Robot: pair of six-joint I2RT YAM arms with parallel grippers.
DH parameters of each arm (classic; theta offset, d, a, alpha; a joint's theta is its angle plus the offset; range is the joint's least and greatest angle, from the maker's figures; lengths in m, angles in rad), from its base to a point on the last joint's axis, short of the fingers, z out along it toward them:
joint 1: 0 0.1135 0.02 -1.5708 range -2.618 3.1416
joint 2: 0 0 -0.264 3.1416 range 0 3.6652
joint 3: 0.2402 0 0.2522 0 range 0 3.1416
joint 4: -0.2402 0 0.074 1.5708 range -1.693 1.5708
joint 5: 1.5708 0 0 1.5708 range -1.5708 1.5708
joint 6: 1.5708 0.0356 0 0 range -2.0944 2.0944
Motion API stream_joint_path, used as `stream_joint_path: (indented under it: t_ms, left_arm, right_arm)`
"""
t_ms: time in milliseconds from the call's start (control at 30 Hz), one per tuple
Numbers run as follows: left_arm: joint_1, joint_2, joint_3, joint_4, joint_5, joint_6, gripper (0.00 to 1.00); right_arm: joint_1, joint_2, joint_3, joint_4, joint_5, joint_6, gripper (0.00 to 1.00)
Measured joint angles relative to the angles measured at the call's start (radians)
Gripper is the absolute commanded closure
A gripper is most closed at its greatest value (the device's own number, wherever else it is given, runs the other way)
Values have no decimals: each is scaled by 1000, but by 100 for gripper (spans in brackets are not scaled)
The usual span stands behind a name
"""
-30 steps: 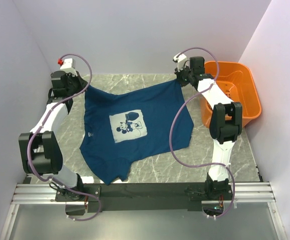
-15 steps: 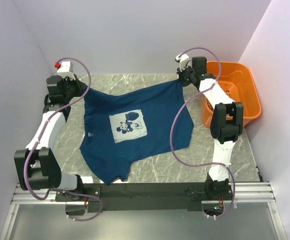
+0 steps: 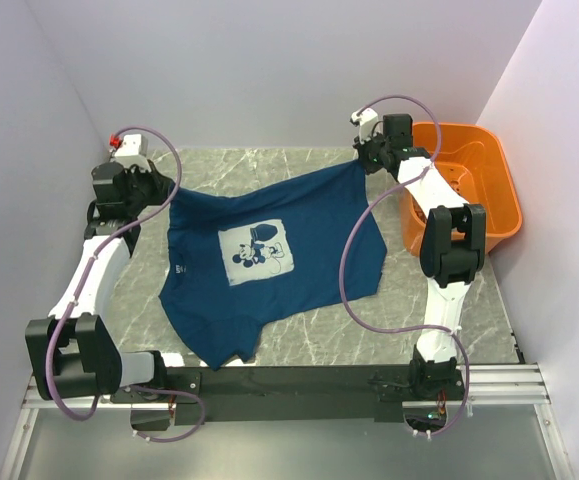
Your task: Fold and stack the t-shirts
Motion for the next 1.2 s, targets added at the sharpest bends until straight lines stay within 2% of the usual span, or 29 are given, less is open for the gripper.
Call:
stream_joint_path:
  t_ms: [600,1200]
  left_arm:
    - [-23,-93,-99,-29,11,-6,99]
    - [-50,-167,-198,-50,12,-49,99]
  right_arm:
    - [0,0,-10,-1,12,2,100]
    - [-6,0,-96,-11,32,-6,100]
